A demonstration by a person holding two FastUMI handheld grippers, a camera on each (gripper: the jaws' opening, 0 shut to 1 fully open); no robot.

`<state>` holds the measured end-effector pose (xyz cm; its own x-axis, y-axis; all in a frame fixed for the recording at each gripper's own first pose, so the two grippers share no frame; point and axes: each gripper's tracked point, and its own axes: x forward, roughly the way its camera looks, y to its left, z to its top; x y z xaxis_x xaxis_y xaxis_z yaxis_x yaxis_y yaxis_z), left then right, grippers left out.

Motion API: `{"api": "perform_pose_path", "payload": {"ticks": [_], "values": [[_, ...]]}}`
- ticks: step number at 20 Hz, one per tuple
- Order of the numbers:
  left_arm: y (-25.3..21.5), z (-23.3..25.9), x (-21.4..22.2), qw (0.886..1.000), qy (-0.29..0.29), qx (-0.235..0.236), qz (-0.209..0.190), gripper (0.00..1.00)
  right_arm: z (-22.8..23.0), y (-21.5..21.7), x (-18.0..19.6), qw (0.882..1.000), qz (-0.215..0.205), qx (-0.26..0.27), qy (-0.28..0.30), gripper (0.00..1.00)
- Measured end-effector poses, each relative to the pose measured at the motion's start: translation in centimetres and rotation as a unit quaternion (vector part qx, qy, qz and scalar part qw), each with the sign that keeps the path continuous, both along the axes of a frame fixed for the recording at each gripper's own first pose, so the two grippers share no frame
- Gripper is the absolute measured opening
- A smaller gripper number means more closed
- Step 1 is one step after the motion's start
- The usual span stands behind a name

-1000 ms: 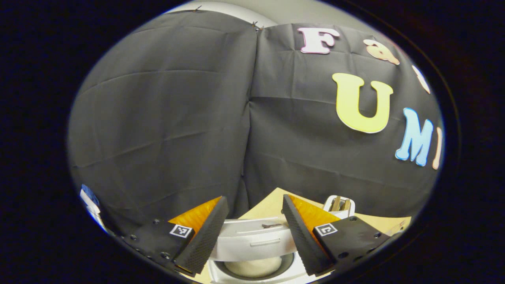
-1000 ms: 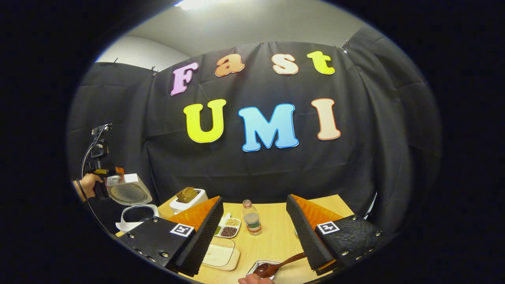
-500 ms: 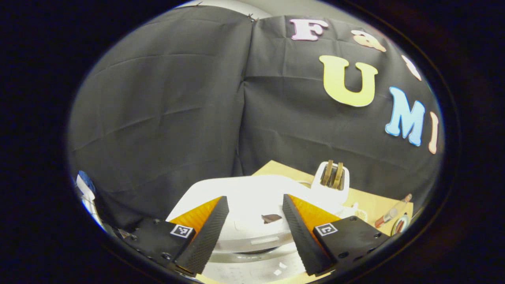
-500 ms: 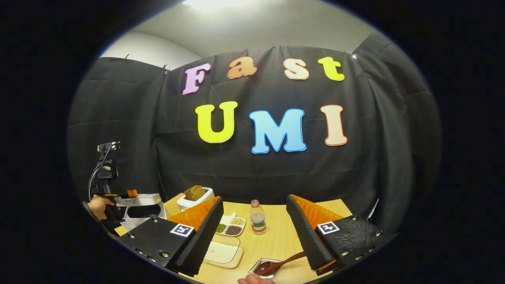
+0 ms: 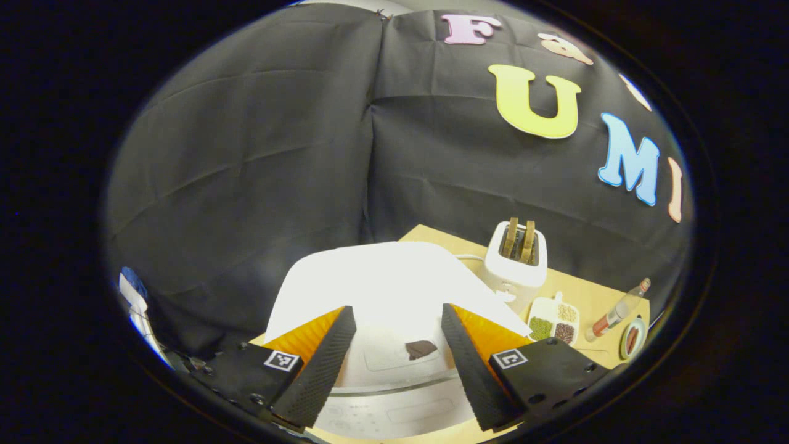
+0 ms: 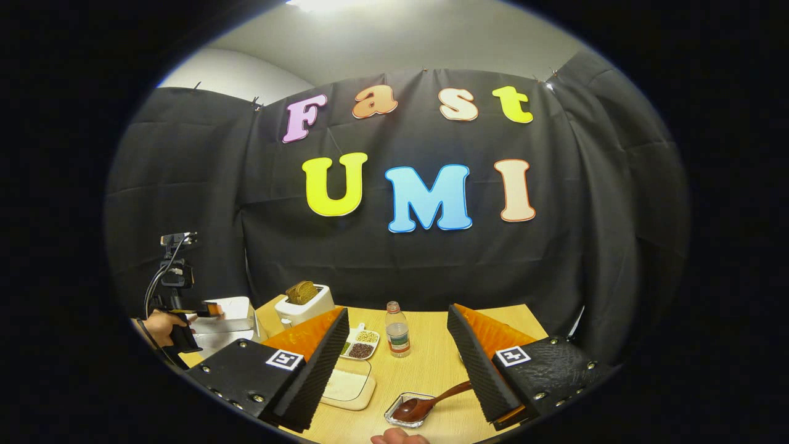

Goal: Close the left gripper, press the button to open the rice cooker; take a wooden spoon from the chopstick holder with the right hand, scoop a spoonful of rice and pour it into the rice cooker, then put the wooden spoon back into the chopstick holder.

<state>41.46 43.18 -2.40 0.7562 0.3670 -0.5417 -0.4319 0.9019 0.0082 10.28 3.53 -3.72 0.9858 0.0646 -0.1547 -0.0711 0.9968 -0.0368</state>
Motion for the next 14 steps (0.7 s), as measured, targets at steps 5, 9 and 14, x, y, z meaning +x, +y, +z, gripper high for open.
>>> {"api": "perform_pose_path", "payload": {"ticks": [5,9,14], "values": [[-0.6,-1.2,-0.5,1.000,0.024,-0.019,-0.004,0.99,0.4,0.9,-0.9,1.000,0.006,-0.007,0.001,0.98],[-0.6,-1.7,-0.4,0.999,0.038,-0.009,-0.015,0.98,0.8,2.0,-1.5,1.000,0.011,-0.017,-0.004,0.98],[-0.7,-2.1,-0.7,0.997,0.061,-0.031,-0.018,0.99,0.8,3.0,-3.0,1.000,0.009,-0.014,-0.005,0.98]]}}
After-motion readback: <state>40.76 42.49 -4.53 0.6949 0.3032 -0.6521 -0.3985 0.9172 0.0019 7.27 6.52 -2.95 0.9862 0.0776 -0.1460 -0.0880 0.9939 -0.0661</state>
